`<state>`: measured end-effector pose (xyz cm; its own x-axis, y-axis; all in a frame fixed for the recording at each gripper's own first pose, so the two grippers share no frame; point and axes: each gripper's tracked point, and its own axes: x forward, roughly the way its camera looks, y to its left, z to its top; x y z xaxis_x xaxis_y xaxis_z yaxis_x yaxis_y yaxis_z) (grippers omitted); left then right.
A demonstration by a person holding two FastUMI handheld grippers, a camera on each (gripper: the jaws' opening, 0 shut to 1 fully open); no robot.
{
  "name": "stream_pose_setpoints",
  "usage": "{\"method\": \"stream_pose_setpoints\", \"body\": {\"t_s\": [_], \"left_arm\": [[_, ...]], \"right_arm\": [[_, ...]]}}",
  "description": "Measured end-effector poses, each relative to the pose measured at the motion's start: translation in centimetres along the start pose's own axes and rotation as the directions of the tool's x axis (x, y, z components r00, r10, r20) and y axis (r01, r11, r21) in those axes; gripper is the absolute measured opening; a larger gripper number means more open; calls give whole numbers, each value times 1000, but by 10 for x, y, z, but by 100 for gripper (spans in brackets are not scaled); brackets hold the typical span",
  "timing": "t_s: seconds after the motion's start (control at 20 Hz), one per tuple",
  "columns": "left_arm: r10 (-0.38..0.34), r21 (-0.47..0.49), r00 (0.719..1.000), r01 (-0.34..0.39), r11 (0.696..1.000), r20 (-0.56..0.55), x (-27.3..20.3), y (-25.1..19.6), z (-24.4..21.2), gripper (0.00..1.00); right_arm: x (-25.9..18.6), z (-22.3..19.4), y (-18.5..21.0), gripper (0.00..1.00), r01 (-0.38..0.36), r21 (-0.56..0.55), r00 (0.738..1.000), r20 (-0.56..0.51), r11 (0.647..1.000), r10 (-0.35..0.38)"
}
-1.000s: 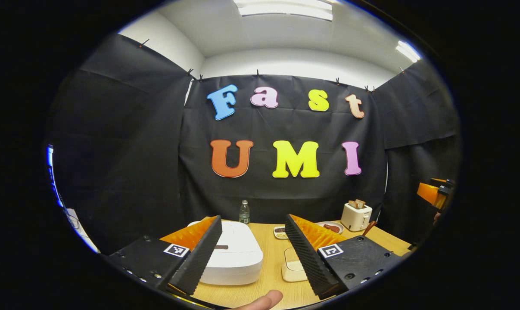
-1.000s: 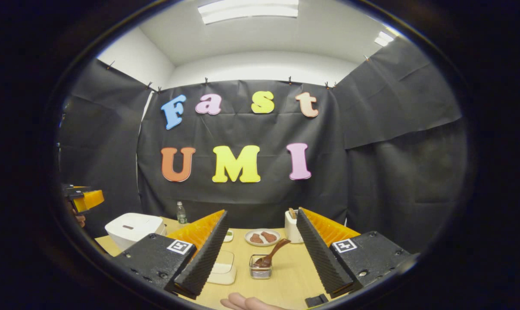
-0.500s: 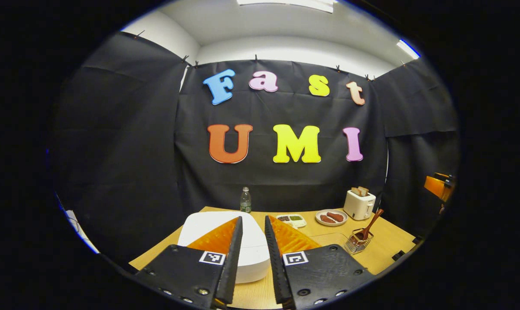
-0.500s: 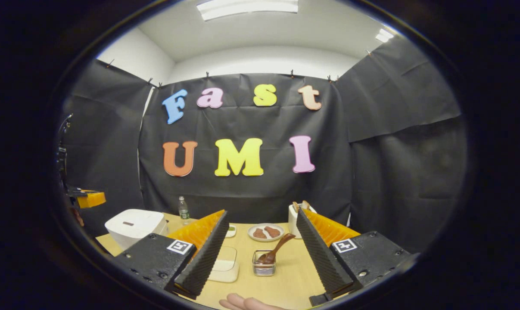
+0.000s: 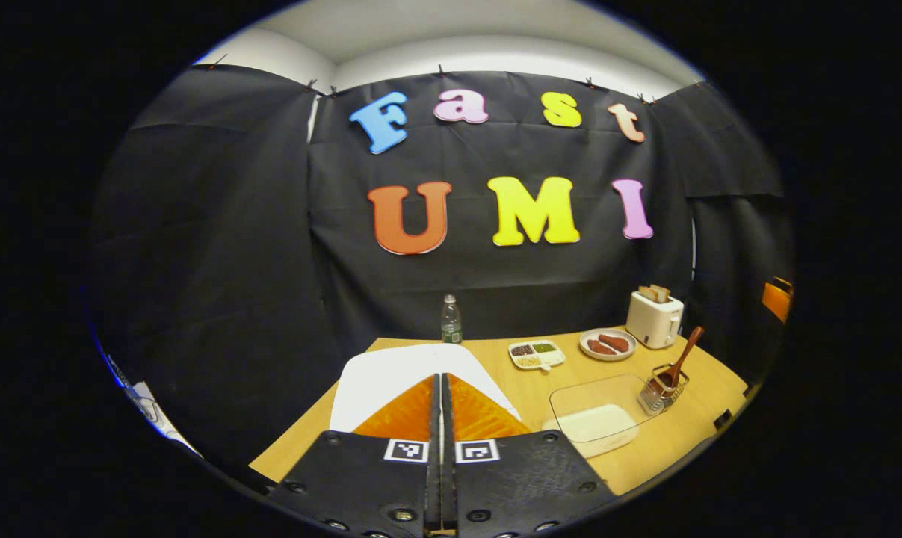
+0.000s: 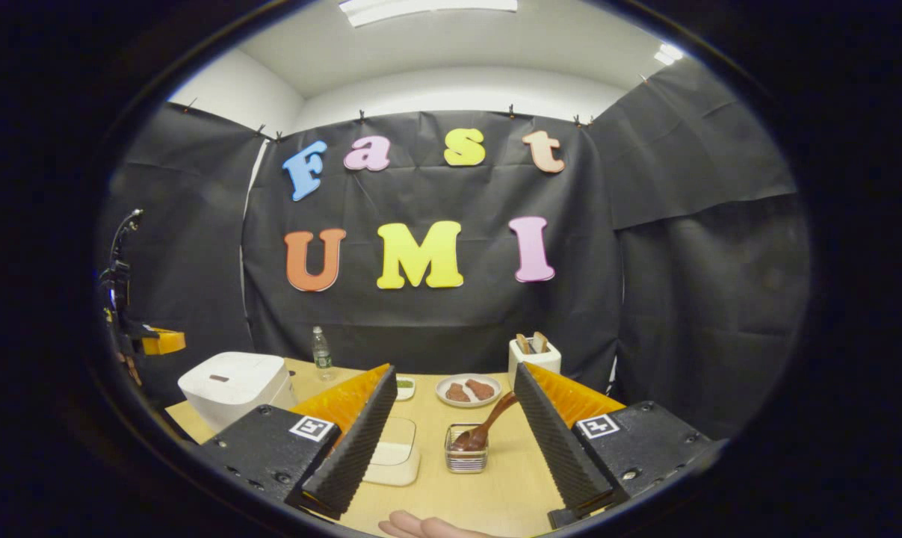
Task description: Close the left gripper, press the button to open the rice cooker; take a wooden spoon from the chopstick holder with the right hand, scoop a spoonful of rice and pour it into the rice cooker, then put the wooden spoon back into the chopstick holder.
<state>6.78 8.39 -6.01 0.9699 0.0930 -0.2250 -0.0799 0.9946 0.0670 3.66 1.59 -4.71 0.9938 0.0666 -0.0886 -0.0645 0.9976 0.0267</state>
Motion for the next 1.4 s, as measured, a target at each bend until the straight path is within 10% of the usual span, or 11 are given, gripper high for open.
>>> {"method": "stream_pose_setpoints", "body": {"t_s": [0.55, 1.4], "left_arm": [[37, -104, 964, -67, 992, -265, 78, 31, -69, 0], [2, -163, 940, -61, 985, -342, 94, 20, -95, 0]], "right_arm": [[17, -24, -11, 100, 2, -11, 1000, 1, 1000, -2], [27, -54, -22, 99, -8, 20, 999, -44, 1000, 8]]}}
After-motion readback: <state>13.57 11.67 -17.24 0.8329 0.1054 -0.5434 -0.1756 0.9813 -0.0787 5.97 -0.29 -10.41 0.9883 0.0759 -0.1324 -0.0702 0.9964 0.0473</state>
